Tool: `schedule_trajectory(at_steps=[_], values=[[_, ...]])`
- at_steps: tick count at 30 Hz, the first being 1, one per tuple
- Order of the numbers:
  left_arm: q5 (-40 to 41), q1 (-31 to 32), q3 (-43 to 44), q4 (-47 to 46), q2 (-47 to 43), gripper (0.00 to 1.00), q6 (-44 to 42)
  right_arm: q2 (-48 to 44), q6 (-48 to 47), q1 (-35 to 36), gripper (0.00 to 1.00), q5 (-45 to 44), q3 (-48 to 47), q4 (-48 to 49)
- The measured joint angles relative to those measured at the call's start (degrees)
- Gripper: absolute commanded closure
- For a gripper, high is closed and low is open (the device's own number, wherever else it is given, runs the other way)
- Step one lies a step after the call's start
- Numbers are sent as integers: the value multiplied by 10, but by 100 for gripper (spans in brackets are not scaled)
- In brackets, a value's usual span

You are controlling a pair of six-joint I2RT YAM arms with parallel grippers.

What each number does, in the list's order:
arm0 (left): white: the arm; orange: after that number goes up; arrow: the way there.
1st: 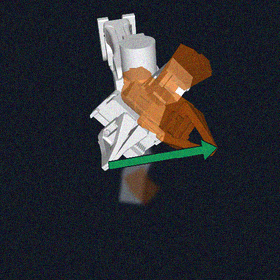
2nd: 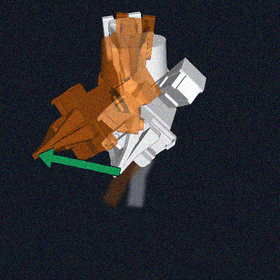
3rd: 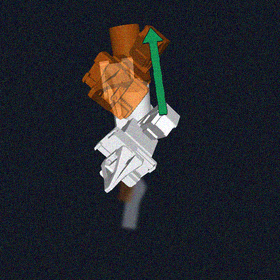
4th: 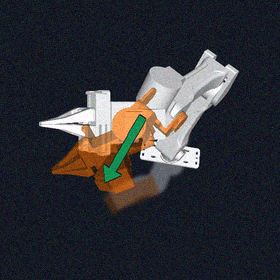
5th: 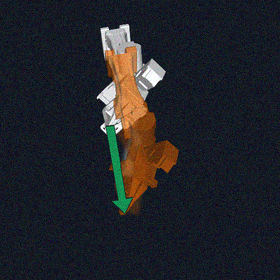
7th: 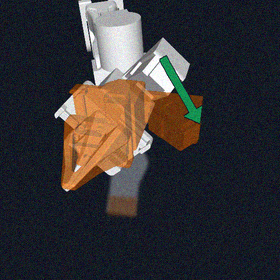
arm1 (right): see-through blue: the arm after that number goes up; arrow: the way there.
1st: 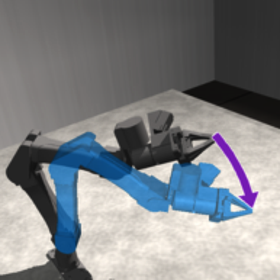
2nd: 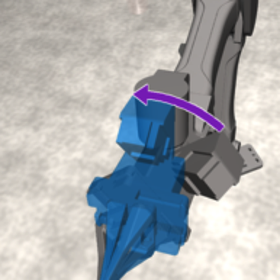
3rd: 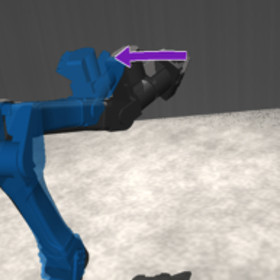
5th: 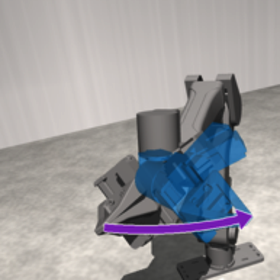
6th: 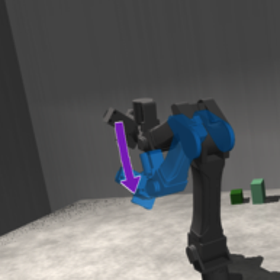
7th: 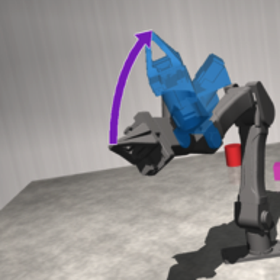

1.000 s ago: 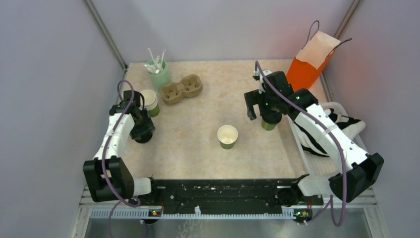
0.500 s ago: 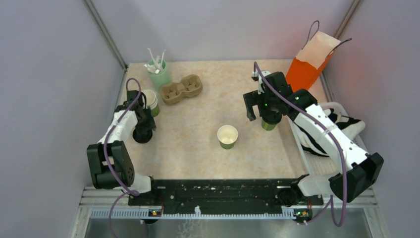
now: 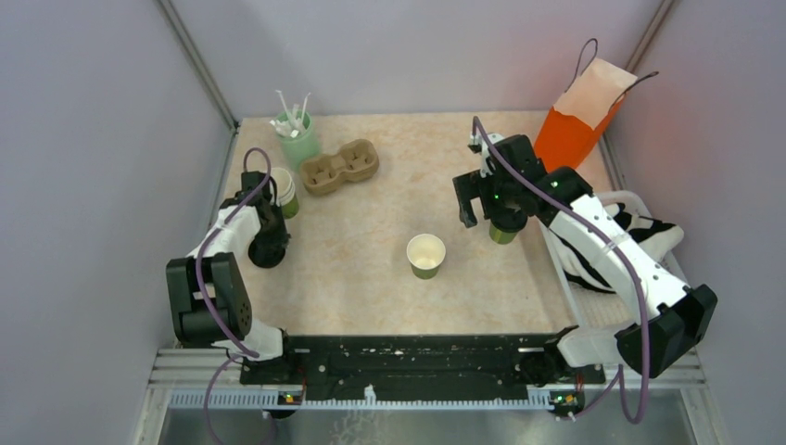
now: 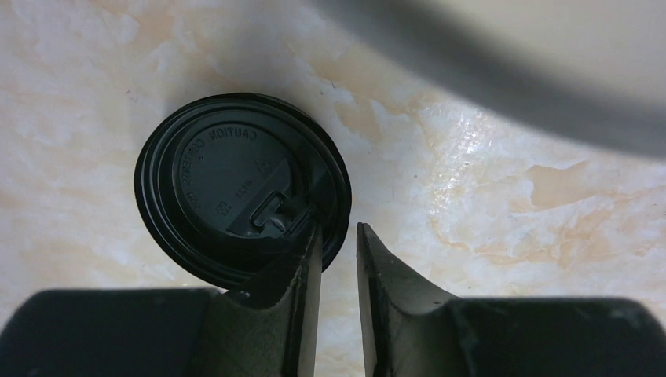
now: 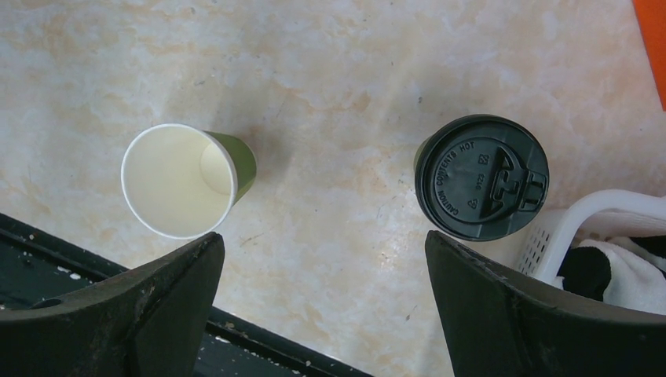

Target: Pack the takeout coffee

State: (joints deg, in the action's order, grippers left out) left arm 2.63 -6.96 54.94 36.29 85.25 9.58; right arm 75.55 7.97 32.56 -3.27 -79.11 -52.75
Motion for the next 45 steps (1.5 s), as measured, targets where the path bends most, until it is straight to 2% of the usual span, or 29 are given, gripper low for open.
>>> schedule_trajectory(at_steps=[9, 15, 20, 24, 27, 29, 32, 34, 36, 41, 45], values=[[14, 0, 0, -3, 5, 94, -8, 3, 0, 1, 1, 1, 0, 0], [25, 1, 17, 13, 5, 99, -7, 7, 0, 1, 1, 1, 0, -1], [46, 2, 62, 43, 5, 100, 0, 8, 0, 1, 1, 1, 0, -1], [56, 3, 121, 97, 4, 100, 37, 10, -1, 1, 1, 1, 0, -2], [14, 4, 154, 125, -21, 100, 89, 12, -1, 1, 1, 0, -1, -4], [-59, 8, 151, 123, -63, 100, 136, 15, -3, 1, 1, -1, -6, -8], [-187, 33, 95, 29, -153, 100, 230, 23, -5, 1, 1, 0, -18, -9], [-264, 76, 39, -78, -206, 100, 310, 30, -5, 1, 1, 4, -29, -11], [-327, 137, -7, -214, -222, 100, 392, 37, -5, 1, 1, 13, -45, -15], [-437, 256, -19, -496, -128, 100, 530, 44, -3, 1, 1, 85, -88, -4], [-505, 286, -13, -654, -52, 100, 595, 33, 4, -1, 1, 160, -103, 36]])
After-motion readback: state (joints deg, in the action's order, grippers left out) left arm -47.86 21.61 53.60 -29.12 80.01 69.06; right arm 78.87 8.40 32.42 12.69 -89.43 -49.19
